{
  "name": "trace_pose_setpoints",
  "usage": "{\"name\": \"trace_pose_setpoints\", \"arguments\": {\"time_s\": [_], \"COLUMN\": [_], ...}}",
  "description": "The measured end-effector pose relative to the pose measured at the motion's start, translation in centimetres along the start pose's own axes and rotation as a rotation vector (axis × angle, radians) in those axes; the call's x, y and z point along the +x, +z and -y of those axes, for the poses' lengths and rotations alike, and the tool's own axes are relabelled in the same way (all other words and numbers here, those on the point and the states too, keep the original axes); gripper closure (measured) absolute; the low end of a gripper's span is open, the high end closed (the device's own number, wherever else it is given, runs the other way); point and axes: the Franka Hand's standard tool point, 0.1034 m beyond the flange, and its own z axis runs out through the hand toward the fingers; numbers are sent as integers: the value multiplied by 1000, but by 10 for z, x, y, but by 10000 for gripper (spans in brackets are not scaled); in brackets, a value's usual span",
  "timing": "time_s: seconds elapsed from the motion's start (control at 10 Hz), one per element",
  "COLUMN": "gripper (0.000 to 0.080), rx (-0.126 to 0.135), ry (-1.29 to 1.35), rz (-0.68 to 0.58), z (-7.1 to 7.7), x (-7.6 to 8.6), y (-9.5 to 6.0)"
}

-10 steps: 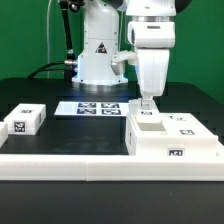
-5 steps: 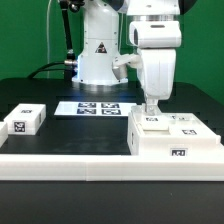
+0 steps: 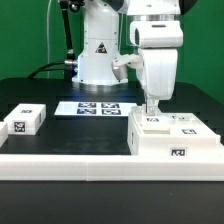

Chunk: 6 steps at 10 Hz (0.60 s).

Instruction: Assemble cabinet

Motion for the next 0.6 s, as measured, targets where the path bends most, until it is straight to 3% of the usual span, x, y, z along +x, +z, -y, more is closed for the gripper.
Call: {"name": "trace_pose_setpoints", "arguments": {"time_s": [0.3,0.6], "gripper": [729,729], "rx": [-2,-24], "ry": [-7,-5], "rz": [-4,-14], "z": [-22,-48], "x": [0,2], "y": [0,0]}}
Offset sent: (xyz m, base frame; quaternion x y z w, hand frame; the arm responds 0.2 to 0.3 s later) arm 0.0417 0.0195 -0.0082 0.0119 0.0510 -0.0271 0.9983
